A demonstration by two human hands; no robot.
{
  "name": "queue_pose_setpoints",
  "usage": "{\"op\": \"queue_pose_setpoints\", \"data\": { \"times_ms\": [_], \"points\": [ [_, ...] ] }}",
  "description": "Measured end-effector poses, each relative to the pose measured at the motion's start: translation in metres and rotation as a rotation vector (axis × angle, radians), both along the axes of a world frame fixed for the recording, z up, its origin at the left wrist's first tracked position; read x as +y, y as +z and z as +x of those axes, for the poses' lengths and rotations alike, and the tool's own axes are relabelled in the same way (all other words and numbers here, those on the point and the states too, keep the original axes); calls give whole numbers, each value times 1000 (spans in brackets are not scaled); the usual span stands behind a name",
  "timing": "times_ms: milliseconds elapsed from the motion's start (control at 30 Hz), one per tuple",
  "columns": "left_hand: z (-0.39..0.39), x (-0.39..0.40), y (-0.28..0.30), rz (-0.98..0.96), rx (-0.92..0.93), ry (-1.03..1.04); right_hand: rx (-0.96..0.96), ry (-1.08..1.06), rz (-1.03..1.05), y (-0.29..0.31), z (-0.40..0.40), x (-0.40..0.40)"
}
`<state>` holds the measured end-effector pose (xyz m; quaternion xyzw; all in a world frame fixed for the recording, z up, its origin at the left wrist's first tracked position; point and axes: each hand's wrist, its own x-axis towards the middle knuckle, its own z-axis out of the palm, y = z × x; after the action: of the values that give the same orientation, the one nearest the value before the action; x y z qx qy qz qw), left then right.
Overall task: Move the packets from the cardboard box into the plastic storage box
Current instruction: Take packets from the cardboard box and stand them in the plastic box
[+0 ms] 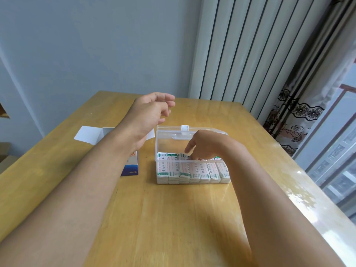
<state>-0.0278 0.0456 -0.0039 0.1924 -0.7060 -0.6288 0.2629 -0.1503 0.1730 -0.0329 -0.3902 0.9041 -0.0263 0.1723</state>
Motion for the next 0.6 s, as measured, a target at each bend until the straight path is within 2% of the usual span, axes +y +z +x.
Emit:
{"op": "queue_pose_setpoints", "data": {
  "times_ms": [333, 600],
  "points": [
    [0, 1, -1, -1, -5, -8, -24, -4, -13, 5, -1, 7],
    [-1, 2, -2, -7, -14, -16, 33, -85, -81, 3, -3, 4]
  ]
}}
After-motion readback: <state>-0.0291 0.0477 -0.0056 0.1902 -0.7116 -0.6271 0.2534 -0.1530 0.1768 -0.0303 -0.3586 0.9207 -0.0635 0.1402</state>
